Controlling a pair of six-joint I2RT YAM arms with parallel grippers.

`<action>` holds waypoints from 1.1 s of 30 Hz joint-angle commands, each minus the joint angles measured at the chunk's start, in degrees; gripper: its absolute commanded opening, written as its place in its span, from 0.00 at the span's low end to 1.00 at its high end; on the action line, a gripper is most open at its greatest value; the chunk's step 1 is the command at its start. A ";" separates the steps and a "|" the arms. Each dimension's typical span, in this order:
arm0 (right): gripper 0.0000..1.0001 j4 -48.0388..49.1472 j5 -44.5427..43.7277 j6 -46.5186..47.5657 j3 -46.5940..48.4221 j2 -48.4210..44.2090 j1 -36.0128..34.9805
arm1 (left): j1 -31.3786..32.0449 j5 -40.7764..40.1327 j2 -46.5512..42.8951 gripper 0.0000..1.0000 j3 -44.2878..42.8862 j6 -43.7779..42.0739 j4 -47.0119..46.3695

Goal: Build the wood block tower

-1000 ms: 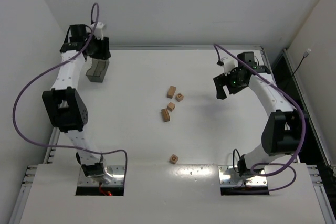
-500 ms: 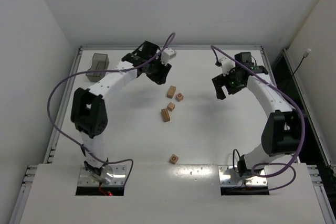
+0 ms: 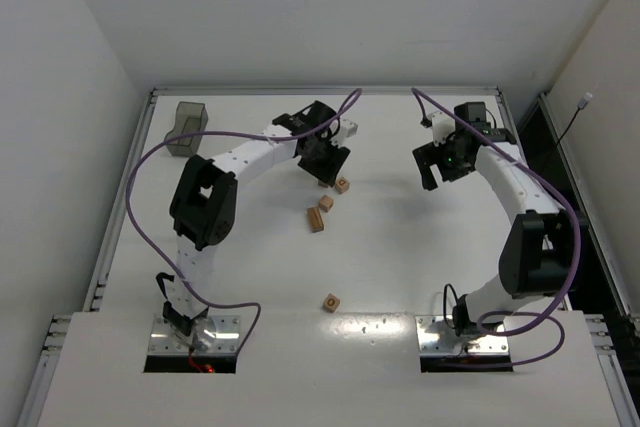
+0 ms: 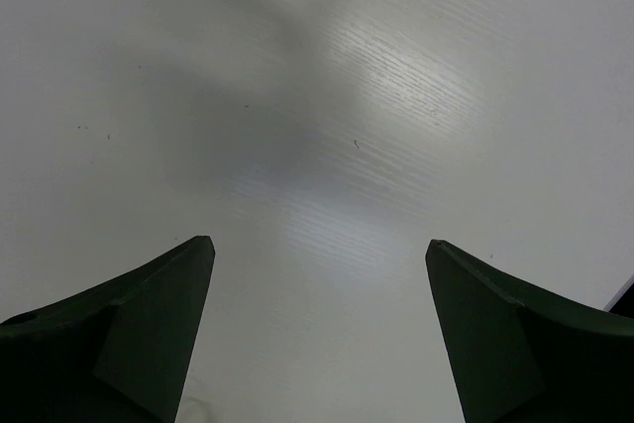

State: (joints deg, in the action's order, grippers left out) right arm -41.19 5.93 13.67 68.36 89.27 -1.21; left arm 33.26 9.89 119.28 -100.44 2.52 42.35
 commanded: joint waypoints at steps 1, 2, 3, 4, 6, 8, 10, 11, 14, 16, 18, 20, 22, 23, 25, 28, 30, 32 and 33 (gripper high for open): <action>0.85 1.55 0.21 -0.93 -0.24 -2.61 0.60 | 0.93 -3.03 0.94 0.51 -0.81 4.06 -2.88; 0.85 1.55 0.22 -0.93 -0.24 -2.61 0.60 | 0.93 -3.03 1.56 0.51 -0.81 4.59 -3.41; 0.85 1.55 0.22 -0.93 -0.24 -2.61 0.60 | 1.46 -5.12 1.57 0.52 -0.81 4.59 -3.41; 0.85 1.55 0.22 -0.93 -0.24 -2.61 0.60 | 1.46 -6.28 2.44 0.52 -1.42 5.38 -3.41; 0.85 1.55 0.74 -1.45 -0.24 -2.61 0.60 | 1.46 -8.12 3.93 0.54 -2.12 6.09 -3.41; 0.85 1.55 0.75 -1.45 -0.24 -2.09 0.60 | 1.46 -9.80 4.99 0.55 -3.00 7.06 -3.41; 0.85 1.55 0.75 -1.45 -0.24 -2.09 0.60 | 1.46 -10.59 6.56 0.57 -4.41 7.58 -3.41; 0.85 1.55 0.75 -1.45 -0.24 -2.09 0.60 | 1.46 -10.59 6.58 0.57 -5.28 8.11 -3.41; 0.85 1.55 0.75 -1.45 -0.24 -2.09 1.13 | 1.46 -11.12 8.16 0.57 -6.52 8.11 -4.03; 0.85 1.55 0.75 -1.45 -0.24 -2.09 1.13 | 1.46 -11.12 9.56 0.57 -8.53 8.63 -4.03; 0.85 1.55 0.75 -1.45 -0.24 -2.09 1.13 | 1.46 -11.12 11.05 0.57 -9.24 8.64 -4.03; 0.85 1.55 0.75 -1.45 -0.24 -2.09 1.13 | 1.46 -10.60 11.84 0.50 -9.77 8.64 -4.55; 0.85 1.55 1.27 -1.45 -0.24 -2.09 1.13 | 0.93 -9.54 12.46 0.42 -9.77 9.34 -4.55; 0.85 1.03 1.79 -1.45 -0.24 -2.09 1.13 | 0.24 -7.89 12.46 0.29 -9.25 9.34 -4.55; 0.85 0.50 2.94 -0.85 0.37 -2.09 1.13 | -0.38 -5.85 12.46 0.13 -8.37 8.12 -4.55; 0.85 -0.90 8.90 1.96 1.69 -0.95 1.13 | -1.61 -2.43 9.05 0.02 -2.94 6.53 -7.35; 0.85 -0.91 15.40 3.72 2.39 -0.94 1.13 | -2.84 5.10 4.05 0.00 3.92 4.60 -9.90; 0.85 -0.91 23.45 6.44 3.00 -0.94 1.13 | -5.20 14.58 -0.52 0.00 12.84 3.11 -16.90; 0.85 -0.91 26.38 7.41 3.01 -0.94 1.13 | -6.26 26.12 -5.76 0.00 16.21 3.10 -20.25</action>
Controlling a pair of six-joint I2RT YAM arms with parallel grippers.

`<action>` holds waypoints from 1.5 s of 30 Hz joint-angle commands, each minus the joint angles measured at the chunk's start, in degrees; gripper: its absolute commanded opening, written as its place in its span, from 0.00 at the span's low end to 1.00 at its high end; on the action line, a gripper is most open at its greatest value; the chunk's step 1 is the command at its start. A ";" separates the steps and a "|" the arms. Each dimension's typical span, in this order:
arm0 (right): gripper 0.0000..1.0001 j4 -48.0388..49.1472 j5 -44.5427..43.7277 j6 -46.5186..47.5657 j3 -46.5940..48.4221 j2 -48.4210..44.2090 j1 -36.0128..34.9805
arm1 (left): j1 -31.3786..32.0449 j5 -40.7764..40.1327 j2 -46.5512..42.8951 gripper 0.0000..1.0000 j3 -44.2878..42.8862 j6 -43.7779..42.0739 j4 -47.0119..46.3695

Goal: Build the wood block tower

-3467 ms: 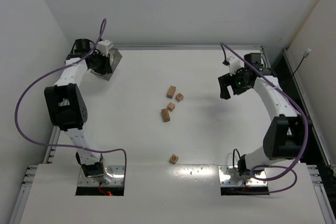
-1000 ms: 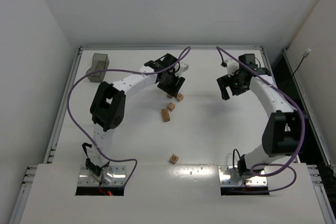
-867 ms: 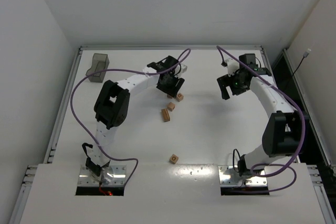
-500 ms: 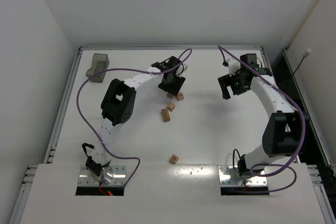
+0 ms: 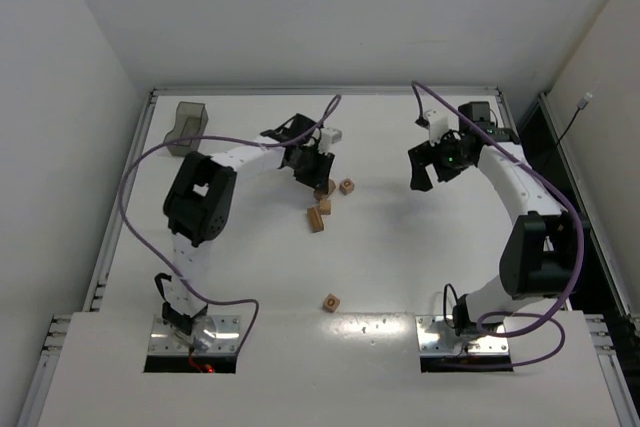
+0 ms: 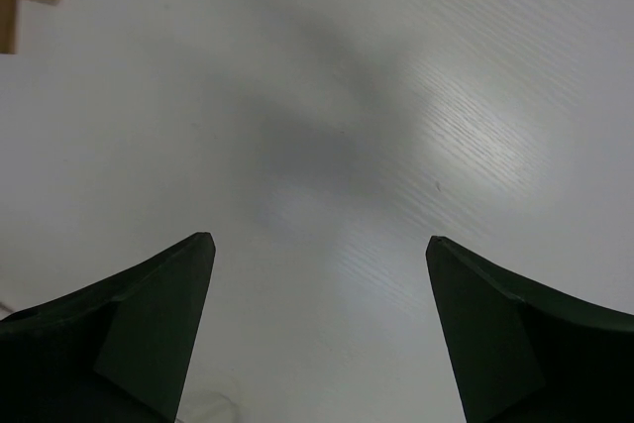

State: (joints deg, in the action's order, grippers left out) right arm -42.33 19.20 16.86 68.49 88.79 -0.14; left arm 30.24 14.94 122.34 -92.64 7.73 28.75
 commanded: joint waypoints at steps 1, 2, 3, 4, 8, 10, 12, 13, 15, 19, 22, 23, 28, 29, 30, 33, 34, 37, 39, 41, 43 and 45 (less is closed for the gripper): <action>0.85 0.23 16.27 5.45 2.88 0.06 0.05 | -4.21 26.49 -11.40 0.00 11.66 -2.10 -10.26; 0.85 -0.73 22.83 7.90 3.66 0.59 0.05 | -5.01 30.98 -13.78 0.00 14.48 -1.32 -17.00; 0.85 -1.26 25.86 8.79 4.45 0.59 0.05 | -5.62 37.47 -15.71 0.00 18.33 -0.61 -18.98; 0.85 -1.79 28.41 9.76 4.98 0.59 0.05 | -6.15 39.79 -17.99 0.00 19.07 -0.61 -19.95; 0.85 -6.27 39.93 15.98 9.45 2.61 -1.09 | -6.16 49.47 -18.55 0.00 16.36 -5.17 -13.74; 0.85 -12.65 43.36 19.42 13.66 4.10 -2.22 | -6.16 53.08 -18.55 0.00 15.83 -5.18 -13.72; 0.85 -18.29 45.65 25.31 18.41 7.60 -3.01 | -5.02 53.70 -19.77 0.00 15.12 -5.97 -12.32; 0.85 -20.93 46.71 26.89 19.48 8.75 -3.54 | -5.01 53.70 -19.78 0.00 15.12 -5.97 -12.32; 0.85 -27.70 50.04 31.02 21.24 10.78 -4.07 | -3.70 53.70 -20.39 0.00 13.81 -5.97 -12.32; 0.85 -30.89 49.27 33.32 21.78 11.49 -7.85 | -2.55 53.00 -21.53 0.00 13.19 -5.97 -12.32; 0.85 -30.89 48.47 33.93 21.16 10.96 -10.74 | -1.50 53.00 -21.53 0.00 13.19 -4.65 -14.77; 0.85 -31.50 47.87 33.94 20.64 10.96 -11.28 | -0.98 53.00 -21.53 0.00 12.67 -3.69 -16.17; 0.85 -31.50 47.86 33.94 20.63 10.43 -13.12 | 0.08 52.39 -21.53 0.00 11.52 -1.58 -17.85; 0.85 -31.50 47.86 33.94 20.63 10.43 -13.13 | 0.08 52.39 -21.53 0.00 11.52 -0.79 -18.64; 0.85 -31.50 47.86 33.94 20.11 10.43 -13.13 | 0.08 52.39 -21.53 0.00 11.52 -0.26 -19.86; 0.85 -31.50 47.86 33.94 19.58 10.96 -13.66 | 1.22 52.39 -21.53 0.00 11.52 -0.26 -19.88; 0.85 -31.50 47.86 33.94 19.58 10.96 -13.66 | 1.75 51.86 -21.53 0.00 11.52 -0.26 -19.88; 0.85 -31.50 47.33 33.94 19.58 10.96 -13.66 | 2.36 51.86 -22.06 0.00 11.52 -0.26 -19.88; 0.85 -30.97 46.81 33.94 19.58 11.49 -13.66 | 2.37 51.86 -22.59 0.00 11.52 -0.26 -19.88; 0.85 -30.97 46.80 33.41 19.58 12.01 -13.66 | 2.98 51.34 -23.37 0.00 11.52 -0.26 -19.88; 0.85 -30.45 46.80 33.41 19.58 12.02 -13.66 | 2.98 51.33 -23.99 0.00 11.52 -0.26 -20.49; 0.85 -30.45 46.80 33.41 19.58 12.63 -13.66 | 2.98 50.80 -25.31 0.00 11.52 -0.26 -20.49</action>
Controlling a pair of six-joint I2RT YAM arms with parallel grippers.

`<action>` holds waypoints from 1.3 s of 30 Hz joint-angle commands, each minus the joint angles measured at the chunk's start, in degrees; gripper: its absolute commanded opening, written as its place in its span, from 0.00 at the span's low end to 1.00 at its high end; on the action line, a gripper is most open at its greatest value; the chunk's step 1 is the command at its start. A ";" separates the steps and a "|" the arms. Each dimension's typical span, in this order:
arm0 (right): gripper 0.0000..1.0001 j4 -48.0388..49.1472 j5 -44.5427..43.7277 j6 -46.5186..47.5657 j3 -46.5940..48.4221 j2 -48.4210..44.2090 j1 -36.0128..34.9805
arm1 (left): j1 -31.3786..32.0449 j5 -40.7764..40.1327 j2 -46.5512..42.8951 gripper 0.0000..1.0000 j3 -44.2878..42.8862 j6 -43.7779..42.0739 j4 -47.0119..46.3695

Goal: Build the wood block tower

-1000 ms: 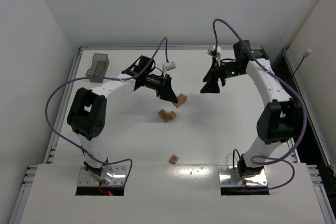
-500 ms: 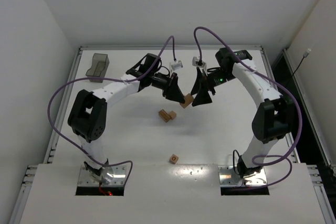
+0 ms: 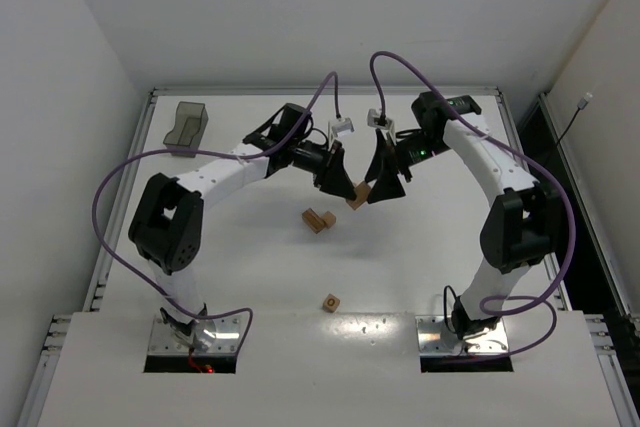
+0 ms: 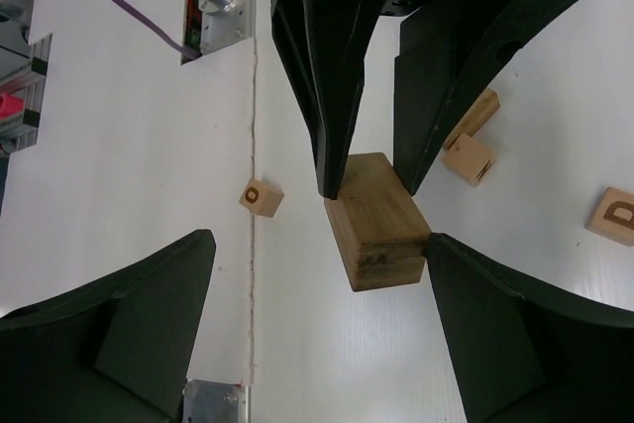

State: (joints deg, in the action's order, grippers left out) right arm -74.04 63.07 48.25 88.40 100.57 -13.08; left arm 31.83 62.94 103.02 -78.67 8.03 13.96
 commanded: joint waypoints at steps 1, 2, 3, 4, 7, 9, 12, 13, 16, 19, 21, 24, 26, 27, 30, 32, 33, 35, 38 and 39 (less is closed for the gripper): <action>0.85 1.27 2.94 2.02 -0.33 0.85 -0.20 | 1.39 2.81 -5.99 0.00 -2.45 -0.56 -5.69; 0.85 1.27 2.94 2.02 -0.33 0.85 -0.19 | 1.39 2.81 -6.69 0.00 -2.45 -0.56 -5.69; 0.84 1.27 2.94 2.02 -0.33 0.85 -0.19 | 1.39 2.81 -6.69 0.00 -2.45 -0.56 -5.69; 0.82 1.27 2.94 2.02 -0.33 1.37 -0.19 | 1.39 2.20 -7.39 0.00 -2.45 -0.56 -6.22; 0.76 1.79 2.94 1.50 -0.33 1.38 0.34 | 1.39 2.19 -8.10 0.00 -1.83 -0.04 -6.22; 0.72 1.79 2.42 1.50 -0.33 1.38 0.34 | 1.39 2.19 -8.72 0.00 -1.83 0.49 -7.36; 0.63 1.79 2.41 0.97 0.19 1.91 0.34 | 1.39 2.71 -8.72 0.00 -1.83 1.89 -8.07; 0.61 1.79 2.41 0.97 0.19 1.91 0.34 | 1.39 2.72 -8.72 0.00 -1.83 1.90 -8.07; 0.64 1.79 2.41 0.97 0.72 1.91 0.34 | 1.39 2.72 -8.72 0.00 -1.22 1.90 -8.07; 0.66 1.27 2.94 0.97 1.25 1.91 0.34 | 1.39 2.72 -8.72 0.00 -0.52 1.90 -8.59; 0.66 1.27 2.94 0.97 1.86 1.91 0.34 | 1.39 2.20 -8.72 0.00 0.09 1.37 -8.59; 0.66 1.27 2.94 0.97 1.86 1.29 0.34 | 1.39 2.19 -8.19 0.00 0.10 0.32 -8.07; 0.66 1.27 3.46 0.44 2.39 0.24 0.34 | 1.39 1.66 -8.19 0.00 0.10 -1.17 -6.67; 0.65 1.27 3.47 0.44 2.39 0.24 0.34 | 1.39 1.66 -7.49 0.00 0.10 -1.18 -6.14; 0.63 1.27 3.47 -0.09 2.92 -0.38 0.34 | 1.92 1.66 -6.78 0.00 0.10 -2.50 -5.43; 0.60 1.27 3.47 -0.09 2.92 -0.91 0.34 | 1.92 1.66 -6.26 0.00 0.10 -3.10 -4.82; 0.60 1.27 3.47 -0.09 2.92 -0.91 0.34 | 1.92 1.66 -6.26 0.00 0.62 -3.11 -4.82; 0.57 1.27 3.99 -0.09 2.92 -1.52 0.34 | 1.92 1.05 -5.73 0.00 0.63 -4.33 -3.50; 0.51 1.27 3.99 -0.09 2.92 -2.05 0.34 | 1.92 1.05 -5.73 0.00 0.63 -4.96 -2.97; 0.47 1.27 3.99 -0.09 2.92 -2.05 0.34 | 1.92 1.05 -5.73 0.00 0.63 -4.96 -2.45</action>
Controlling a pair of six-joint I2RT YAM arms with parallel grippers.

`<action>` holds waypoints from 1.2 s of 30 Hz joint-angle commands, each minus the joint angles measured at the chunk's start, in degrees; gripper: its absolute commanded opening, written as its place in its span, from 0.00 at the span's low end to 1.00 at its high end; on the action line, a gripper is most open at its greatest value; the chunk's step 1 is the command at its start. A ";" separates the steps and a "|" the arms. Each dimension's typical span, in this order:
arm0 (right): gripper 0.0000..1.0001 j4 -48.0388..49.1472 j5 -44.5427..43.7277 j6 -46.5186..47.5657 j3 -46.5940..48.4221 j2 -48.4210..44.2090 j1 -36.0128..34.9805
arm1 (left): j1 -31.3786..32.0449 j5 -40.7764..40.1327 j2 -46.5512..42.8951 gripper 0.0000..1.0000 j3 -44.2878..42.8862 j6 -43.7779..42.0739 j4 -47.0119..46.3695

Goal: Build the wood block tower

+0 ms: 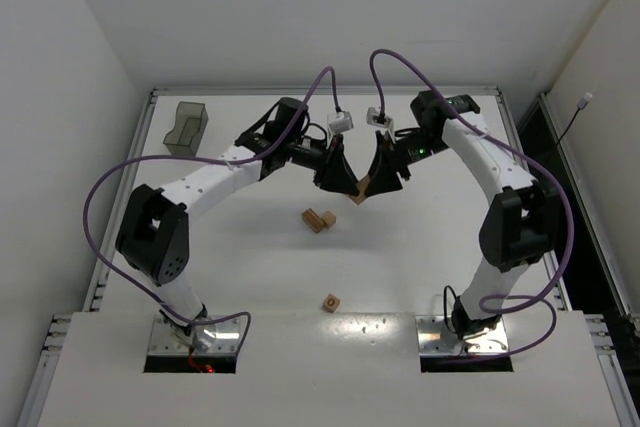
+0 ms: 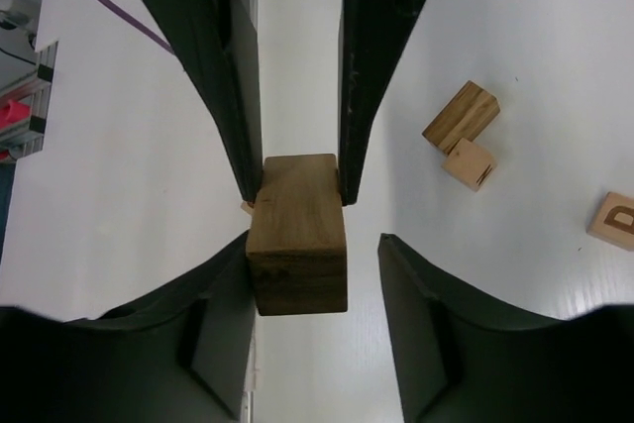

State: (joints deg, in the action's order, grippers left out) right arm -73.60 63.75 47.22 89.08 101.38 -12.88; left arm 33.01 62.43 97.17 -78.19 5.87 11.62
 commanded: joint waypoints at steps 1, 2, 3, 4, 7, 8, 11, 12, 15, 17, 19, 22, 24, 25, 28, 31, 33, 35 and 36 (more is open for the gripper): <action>0.45 0.83 3.31 0.94 2.24 -3.38 0.14 | 0.74 1.55 0.65 0.00 0.15 -2.79 -0.10; 0.43 0.83 3.31 0.42 2.24 -3.39 0.14 | 0.74 1.55 0.66 0.00 0.15 -3.31 -0.10; 0.40 0.83 3.31 0.41 2.24 -3.39 0.14 | 0.74 1.55 0.66 0.00 0.15 -3.32 -0.10; 0.38 0.83 3.31 0.41 2.24 -3.39 0.14 | 0.74 1.55 1.18 0.00 0.15 -3.32 -0.10; 0.29 0.83 3.31 0.41 2.24 -3.91 -0.39 | 0.74 1.55 1.18 0.00 0.15 -3.32 -0.10; 0.25 0.83 3.31 0.41 2.24 -3.91 -0.39 | 0.74 1.03 1.18 0.00 0.15 -3.32 -0.10; 0.13 0.83 3.31 0.41 2.24 -3.91 -0.39 | 0.74 1.02 1.71 0.00 -0.38 -3.32 -0.10; 0.10 0.83 3.31 0.41 2.24 -3.91 -0.39 | 0.74 1.02 1.71 0.00 -0.38 -3.32 -0.10; 0.04 0.83 2.71 0.41 1.71 -3.91 -0.91 | 0.74 1.02 1.71 0.00 -0.38 -2.80 -0.72; 0.00 0.83 2.08 0.41 1.71 -4.43 -0.91 | 0.74 0.32 1.71 0.13 -0.91 -2.27 -0.72; 0.00 3.02 -0.02 -1.15 1.71 -4.44 -0.91 | 0.74 -0.73 1.71 0.24 -0.91 -1.74 -0.72; 0.00 8.02 -3.27 -6.06 0.66 -4.97 -0.91 | -1.01 -5.03 0.05 0.39 0.58 0.80 -2.38; 0.00 13.27 -7.03 -9.15 -0.04 -5.67 -0.91 | -2.51 -8.20 -2.23 0.51 1.99 2.82 -4.22; 0.00 15.14 -8.54 -12.47 -0.74 -6.19 -0.91 | -3.47 -8.73 -2.77 0.55 2.51 3.53 -4.23; 0.00 22.85 -15.39 -19.24 -1.97 -6.20 -0.91 | -8.65 -7.94 -4.43 0.62 3.04 5.99 -4.23; 0.00 29.12 -24.43 -23.13 -2.50 -5.68 -1.96 | -12.17 -9.43 -6.45 0.63 4.97 6.88 -5.03; 0.00 31.93 -30.94 -25.59 -3.11 -5.06 -2.66 | -15.86 -13.19 -8.21 0.63 6.12 7.58 -4.42; 0.00 34.74 -35.33 -26.83 -3.12 -3.66 -3.29 | -18.50 -16.10 -8.83 0.63 6.64 8.28 -2.76; 0.00 35.36 -36.57 -26.83 -3.12 -2.87 -4.16 | -21.04 -17.86 -9.36 0.63 7.35 9.06 -2.74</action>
State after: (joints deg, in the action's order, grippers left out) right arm -46.33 35.99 25.10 86.11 97.45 -15.40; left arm 15.57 49.56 91.35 -72.10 12.71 9.72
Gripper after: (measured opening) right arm 0.306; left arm 0.630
